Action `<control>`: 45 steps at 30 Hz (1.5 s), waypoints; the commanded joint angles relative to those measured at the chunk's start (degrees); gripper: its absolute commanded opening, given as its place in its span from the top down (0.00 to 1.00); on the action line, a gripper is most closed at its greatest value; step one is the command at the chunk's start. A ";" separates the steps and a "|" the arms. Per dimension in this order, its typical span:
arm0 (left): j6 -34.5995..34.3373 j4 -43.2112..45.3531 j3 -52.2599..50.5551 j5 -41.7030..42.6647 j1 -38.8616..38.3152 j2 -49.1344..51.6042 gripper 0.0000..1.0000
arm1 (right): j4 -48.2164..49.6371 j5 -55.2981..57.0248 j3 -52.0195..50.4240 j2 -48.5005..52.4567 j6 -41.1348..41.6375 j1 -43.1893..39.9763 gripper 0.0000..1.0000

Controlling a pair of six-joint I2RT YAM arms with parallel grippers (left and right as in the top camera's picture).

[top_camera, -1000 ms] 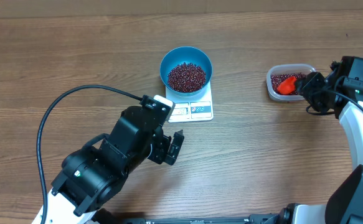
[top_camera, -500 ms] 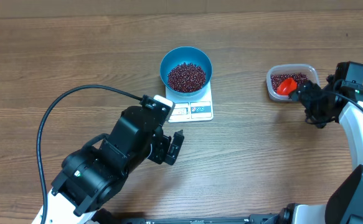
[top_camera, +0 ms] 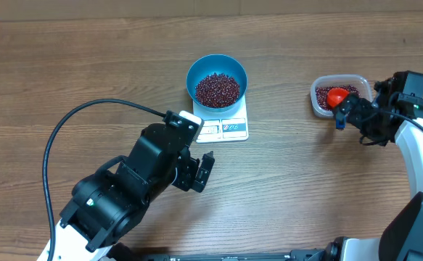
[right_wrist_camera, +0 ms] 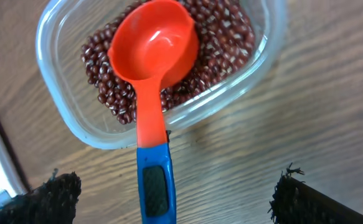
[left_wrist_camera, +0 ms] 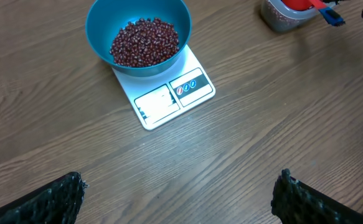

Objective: Scoop item into bowl and weigh 150g on scale
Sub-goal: 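Lower the scoop into the bean container with the right gripper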

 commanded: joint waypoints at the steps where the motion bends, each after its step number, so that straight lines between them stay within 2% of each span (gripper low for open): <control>1: 0.83 -0.15 -0.02 -0.59 -0.37 0.33 0.01 | 0.70 -1.79 -0.24 0.09 -12.13 -0.04 0.00; 5: 0.83 -0.15 -0.02 -0.59 -0.37 0.33 0.01 | 2.12 -6.99 -0.24 0.09 -17.22 -0.04 0.00; 45: 0.83 -0.15 -0.02 -0.59 -0.37 0.33 0.00 | 2.25 -7.15 -0.24 0.09 -17.18 -0.04 0.00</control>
